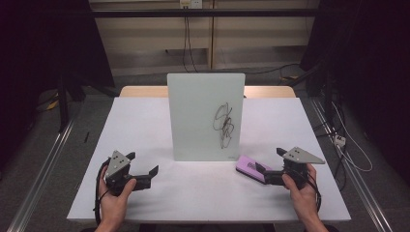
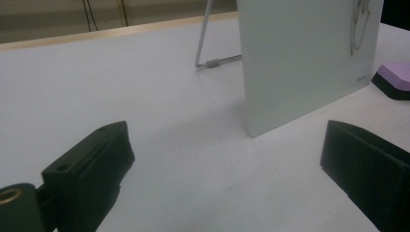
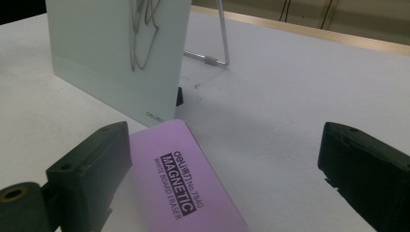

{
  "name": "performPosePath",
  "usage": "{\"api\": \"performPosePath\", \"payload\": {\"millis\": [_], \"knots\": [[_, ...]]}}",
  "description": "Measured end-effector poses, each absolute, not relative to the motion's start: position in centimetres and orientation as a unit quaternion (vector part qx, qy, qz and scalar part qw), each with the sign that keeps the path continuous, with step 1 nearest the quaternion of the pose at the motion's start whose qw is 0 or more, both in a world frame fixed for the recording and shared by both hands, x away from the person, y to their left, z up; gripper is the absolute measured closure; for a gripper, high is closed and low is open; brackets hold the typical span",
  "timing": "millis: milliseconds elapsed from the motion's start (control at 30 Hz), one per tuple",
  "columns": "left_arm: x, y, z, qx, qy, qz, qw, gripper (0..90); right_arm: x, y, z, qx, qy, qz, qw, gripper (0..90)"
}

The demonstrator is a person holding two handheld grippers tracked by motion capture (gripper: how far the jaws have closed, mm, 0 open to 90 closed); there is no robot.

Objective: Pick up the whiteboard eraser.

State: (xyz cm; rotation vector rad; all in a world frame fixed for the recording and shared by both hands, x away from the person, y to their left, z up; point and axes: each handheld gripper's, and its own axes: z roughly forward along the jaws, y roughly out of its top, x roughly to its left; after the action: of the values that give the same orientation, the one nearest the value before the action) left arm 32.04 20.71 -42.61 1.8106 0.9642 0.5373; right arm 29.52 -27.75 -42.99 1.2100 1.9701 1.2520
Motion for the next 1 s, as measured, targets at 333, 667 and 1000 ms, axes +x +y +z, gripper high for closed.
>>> {"api": "performPosePath", "payload": {"millis": [333, 667, 1000], "knots": [[31.9, 20.9, -42.5, 0.741, 0.395, 0.228, 0.492, 4.1, 29.8, -27.3, -42.6, 0.439, 0.751, 0.445, 0.212, 5.7], [32.0, 20.8, -42.6, 0.749, 0.389, 0.219, 0.49, 4.5, 30.5, -27.1, -42.1, 0.429, 0.766, 0.449, 0.168, 4.6], [32.0, 20.7, -42.7, 0.75, 0.389, 0.218, 0.489, 4.5, 31.1, -26.4, -41.8, 0.414, 0.778, 0.443, 0.165, 4.9]]}}
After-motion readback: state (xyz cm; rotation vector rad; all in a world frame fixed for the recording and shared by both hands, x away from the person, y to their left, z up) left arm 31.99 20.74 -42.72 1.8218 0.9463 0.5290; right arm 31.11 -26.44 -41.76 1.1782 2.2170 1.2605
